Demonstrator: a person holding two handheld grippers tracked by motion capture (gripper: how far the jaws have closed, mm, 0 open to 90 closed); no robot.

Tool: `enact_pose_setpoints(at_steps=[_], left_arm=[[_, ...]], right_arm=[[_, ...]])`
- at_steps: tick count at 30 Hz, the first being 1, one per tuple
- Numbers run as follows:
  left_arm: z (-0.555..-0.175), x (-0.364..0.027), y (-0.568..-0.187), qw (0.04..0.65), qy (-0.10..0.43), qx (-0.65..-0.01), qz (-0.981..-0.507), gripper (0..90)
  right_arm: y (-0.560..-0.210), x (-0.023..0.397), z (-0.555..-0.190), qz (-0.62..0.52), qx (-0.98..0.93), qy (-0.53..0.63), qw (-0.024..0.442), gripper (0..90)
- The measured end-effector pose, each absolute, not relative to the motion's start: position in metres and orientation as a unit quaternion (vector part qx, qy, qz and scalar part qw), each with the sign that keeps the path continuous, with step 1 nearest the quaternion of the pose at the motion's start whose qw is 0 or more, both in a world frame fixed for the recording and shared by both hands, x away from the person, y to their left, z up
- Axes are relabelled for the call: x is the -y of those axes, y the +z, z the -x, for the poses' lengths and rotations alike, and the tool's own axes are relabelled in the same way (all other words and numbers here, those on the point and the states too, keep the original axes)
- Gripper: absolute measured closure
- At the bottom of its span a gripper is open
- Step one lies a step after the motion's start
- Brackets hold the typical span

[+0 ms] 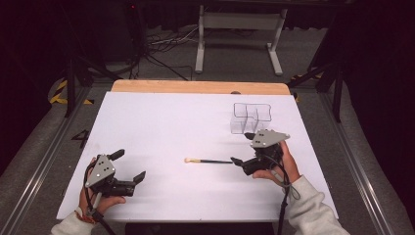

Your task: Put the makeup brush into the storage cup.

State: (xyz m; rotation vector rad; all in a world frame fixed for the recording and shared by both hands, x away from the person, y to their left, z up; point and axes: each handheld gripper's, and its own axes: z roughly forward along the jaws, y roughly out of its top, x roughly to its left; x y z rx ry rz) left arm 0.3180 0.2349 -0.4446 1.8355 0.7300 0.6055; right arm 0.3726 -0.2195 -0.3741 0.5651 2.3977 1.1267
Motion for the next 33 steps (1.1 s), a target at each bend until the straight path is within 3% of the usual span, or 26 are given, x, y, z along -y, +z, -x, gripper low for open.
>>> enact_pose_setpoints(at_steps=[8, 17, 23, 33], left_arm=[[-0.318, -0.235, -0.446, 0.510, 0.245, -0.295, -0.770, 0.7], [-0.320, -0.235, -0.447, 0.507, 0.241, -0.296, -0.773, 1.8], [-0.321, -0.235, -0.449, 0.503, 0.233, -0.297, -0.778, 2.0], [-0.323, -0.233, -0.450, 0.498, 0.227, -0.295, -0.783, 2.4]], right_arm=[[-0.377, 0.173, -0.390, -0.154, -0.914, 0.332, 0.176, 14.8], [-0.394, 0.118, -0.411, -0.106, -0.956, 0.243, 0.128, 31.9], [-0.403, 0.097, -0.420, -0.088, -0.971, 0.195, 0.109, 37.7], [-0.422, 0.071, -0.435, -0.077, -0.989, 0.098, 0.080, 56.6]])
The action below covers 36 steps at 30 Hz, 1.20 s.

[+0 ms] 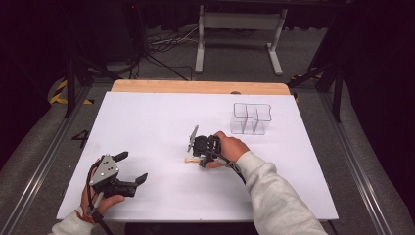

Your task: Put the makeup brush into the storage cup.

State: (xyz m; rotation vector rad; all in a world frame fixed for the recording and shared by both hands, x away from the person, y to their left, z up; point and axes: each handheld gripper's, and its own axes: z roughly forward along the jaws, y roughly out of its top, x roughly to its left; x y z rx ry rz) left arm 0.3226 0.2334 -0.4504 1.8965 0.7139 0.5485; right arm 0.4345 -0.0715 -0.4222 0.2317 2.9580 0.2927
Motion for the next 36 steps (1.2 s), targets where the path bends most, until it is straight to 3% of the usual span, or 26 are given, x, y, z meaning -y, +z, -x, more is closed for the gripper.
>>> enact_pose_setpoints(at_steps=[4, 5, 10, 18, 27, 36], left_arm=[[-0.323, -0.234, -0.451, 0.501, 0.224, -0.294, -0.782, 1.8], [-0.324, -0.233, -0.451, 0.501, 0.224, -0.293, -0.783, 1.9], [-0.323, -0.233, -0.451, 0.499, 0.227, -0.294, -0.783, 2.0], [-0.323, -0.233, -0.451, 0.500, 0.227, -0.295, -0.782, 2.1], [-0.323, -0.233, -0.451, 0.497, 0.232, -0.297, -0.782, 2.0], [-0.322, -0.234, -0.450, 0.501, 0.239, -0.293, -0.778, 1.9]], right_arm=[[-0.422, 0.071, -0.437, -0.082, -0.990, 0.095, 0.060, 64.8], [-0.422, 0.070, -0.436, -0.082, -0.991, 0.091, 0.045, 74.1], [-0.422, 0.066, -0.434, -0.076, -0.993, 0.082, 0.040, 83.6], [-0.419, 0.073, -0.428, -0.080, -0.990, 0.101, 0.054, 84.0], [-0.389, 0.104, -0.419, -0.121, -0.961, 0.222, 0.110, 84.0], [-0.377, 0.126, -0.416, -0.148, -0.935, 0.292, 0.134, 84.0]])
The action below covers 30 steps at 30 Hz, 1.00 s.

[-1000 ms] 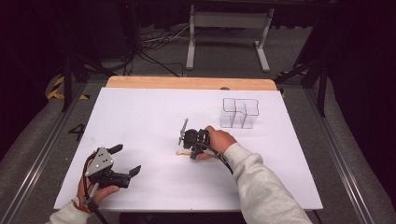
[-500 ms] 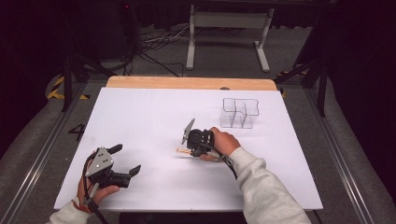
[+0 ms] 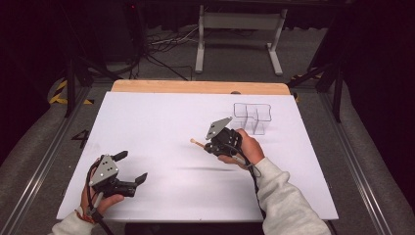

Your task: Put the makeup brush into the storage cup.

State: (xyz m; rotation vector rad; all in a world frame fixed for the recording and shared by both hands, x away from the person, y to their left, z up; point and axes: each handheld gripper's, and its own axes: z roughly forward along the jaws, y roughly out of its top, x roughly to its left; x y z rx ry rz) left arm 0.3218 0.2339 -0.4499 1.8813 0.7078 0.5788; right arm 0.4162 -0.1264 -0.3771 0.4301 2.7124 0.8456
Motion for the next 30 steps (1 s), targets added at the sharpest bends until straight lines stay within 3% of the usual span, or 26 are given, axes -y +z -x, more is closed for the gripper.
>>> enact_pose_setpoints(at_steps=[30], left_arm=[[-0.321, -0.237, -0.449, 0.509, 0.258, -0.303, -0.763, 1.4]], right_arm=[[-0.360, 0.180, -0.397, -0.201, -0.840, 0.466, 0.192, 84.0]])
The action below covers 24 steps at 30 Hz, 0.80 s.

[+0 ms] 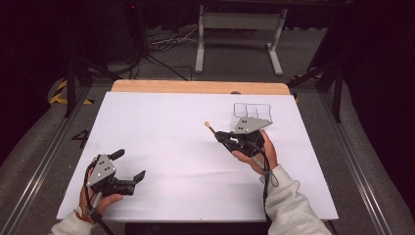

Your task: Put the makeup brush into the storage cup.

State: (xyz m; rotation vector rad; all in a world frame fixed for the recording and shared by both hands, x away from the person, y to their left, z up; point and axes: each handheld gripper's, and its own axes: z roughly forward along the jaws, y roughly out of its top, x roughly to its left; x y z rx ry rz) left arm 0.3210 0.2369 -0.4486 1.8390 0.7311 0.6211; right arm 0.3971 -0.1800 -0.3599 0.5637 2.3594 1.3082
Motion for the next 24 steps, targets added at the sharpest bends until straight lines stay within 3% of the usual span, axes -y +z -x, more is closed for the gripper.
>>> enact_pose_setpoints(at_steps=[24], left_arm=[[-0.320, -0.236, -0.448, 0.510, 0.267, -0.309, -0.757, 1.6]], right_arm=[[-0.339, 0.228, -0.395, -0.246, -0.772, 0.533, 0.245, 84.0]])
